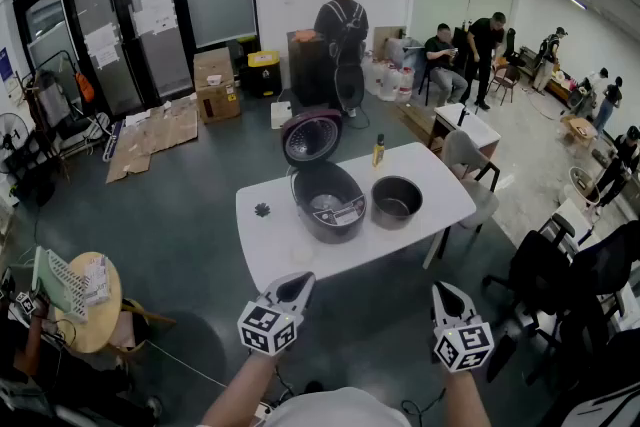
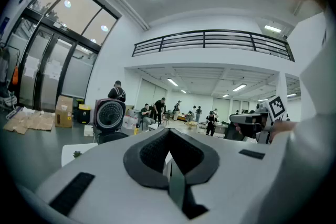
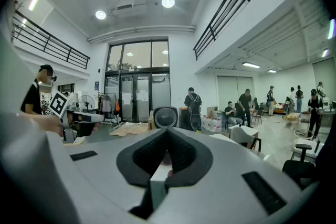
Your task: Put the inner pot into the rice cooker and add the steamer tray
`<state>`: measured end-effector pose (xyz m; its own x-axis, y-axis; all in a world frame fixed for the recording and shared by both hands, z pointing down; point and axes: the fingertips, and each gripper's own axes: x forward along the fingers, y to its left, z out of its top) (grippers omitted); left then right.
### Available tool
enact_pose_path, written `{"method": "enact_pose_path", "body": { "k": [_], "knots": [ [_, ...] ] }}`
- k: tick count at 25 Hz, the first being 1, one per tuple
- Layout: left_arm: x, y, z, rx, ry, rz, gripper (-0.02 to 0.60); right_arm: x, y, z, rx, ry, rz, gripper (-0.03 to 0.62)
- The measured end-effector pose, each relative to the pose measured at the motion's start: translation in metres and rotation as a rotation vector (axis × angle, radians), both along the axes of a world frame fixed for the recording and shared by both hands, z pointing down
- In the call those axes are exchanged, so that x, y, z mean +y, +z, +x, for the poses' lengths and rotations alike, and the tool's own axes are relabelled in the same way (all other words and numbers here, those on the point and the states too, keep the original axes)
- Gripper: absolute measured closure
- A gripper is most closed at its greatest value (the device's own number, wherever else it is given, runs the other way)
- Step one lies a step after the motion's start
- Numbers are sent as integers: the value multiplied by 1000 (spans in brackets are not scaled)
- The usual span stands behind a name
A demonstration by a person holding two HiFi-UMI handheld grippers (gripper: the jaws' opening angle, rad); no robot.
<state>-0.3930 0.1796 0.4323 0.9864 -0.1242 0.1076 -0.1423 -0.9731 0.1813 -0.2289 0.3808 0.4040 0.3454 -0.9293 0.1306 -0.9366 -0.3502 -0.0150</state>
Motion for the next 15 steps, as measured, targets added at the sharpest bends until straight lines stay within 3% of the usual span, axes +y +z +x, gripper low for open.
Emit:
{"method": "enact_pose_path", "body": {
  "k": [15],
  "knots": [
    [0,5,6,-20,-8,16,566,-3,1,3,4,-4,-2,594]
  ]
}}
